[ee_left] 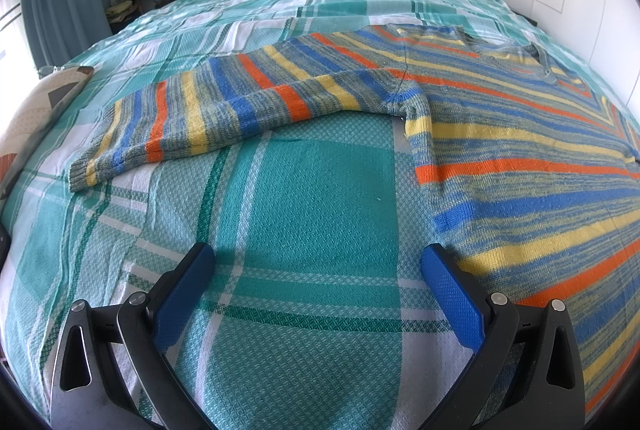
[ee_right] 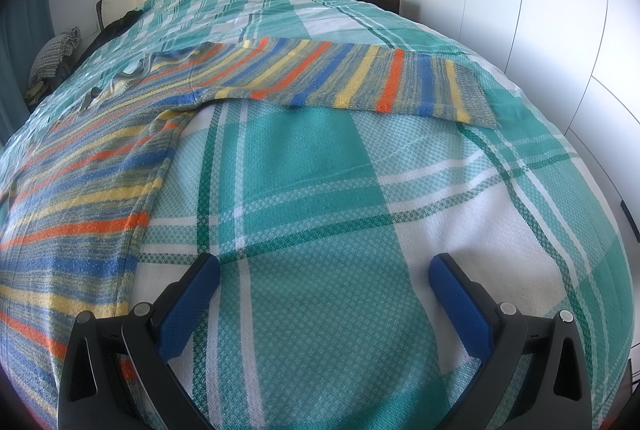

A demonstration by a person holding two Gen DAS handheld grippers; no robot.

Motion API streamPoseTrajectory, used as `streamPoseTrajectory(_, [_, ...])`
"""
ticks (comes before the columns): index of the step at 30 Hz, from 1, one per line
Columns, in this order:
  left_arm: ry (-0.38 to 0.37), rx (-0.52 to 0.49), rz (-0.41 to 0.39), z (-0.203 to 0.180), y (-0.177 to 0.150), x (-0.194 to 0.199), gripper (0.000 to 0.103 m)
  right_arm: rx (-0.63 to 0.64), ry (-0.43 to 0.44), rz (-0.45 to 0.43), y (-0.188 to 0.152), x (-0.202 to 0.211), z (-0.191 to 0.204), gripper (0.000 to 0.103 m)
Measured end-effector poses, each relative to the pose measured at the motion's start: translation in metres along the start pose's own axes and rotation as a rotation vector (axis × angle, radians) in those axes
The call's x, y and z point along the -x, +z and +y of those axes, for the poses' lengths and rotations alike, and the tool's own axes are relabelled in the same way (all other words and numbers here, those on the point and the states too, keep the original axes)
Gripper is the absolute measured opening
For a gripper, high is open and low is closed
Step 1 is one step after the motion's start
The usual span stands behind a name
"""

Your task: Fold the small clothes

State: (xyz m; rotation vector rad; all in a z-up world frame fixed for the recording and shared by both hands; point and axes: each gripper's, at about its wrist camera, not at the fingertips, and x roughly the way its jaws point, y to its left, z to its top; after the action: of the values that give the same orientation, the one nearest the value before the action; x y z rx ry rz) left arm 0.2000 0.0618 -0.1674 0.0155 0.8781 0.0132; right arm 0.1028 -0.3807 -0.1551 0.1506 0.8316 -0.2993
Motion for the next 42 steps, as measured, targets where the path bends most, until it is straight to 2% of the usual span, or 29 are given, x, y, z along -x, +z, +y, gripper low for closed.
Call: streamPoseTrajectory(42, [-0.001,0.001,0.0,0.0003,-0.0003,-0.0001,0.103,0.002,-0.001,0.004,0.0004,-0.0008,0.0001,0.103])
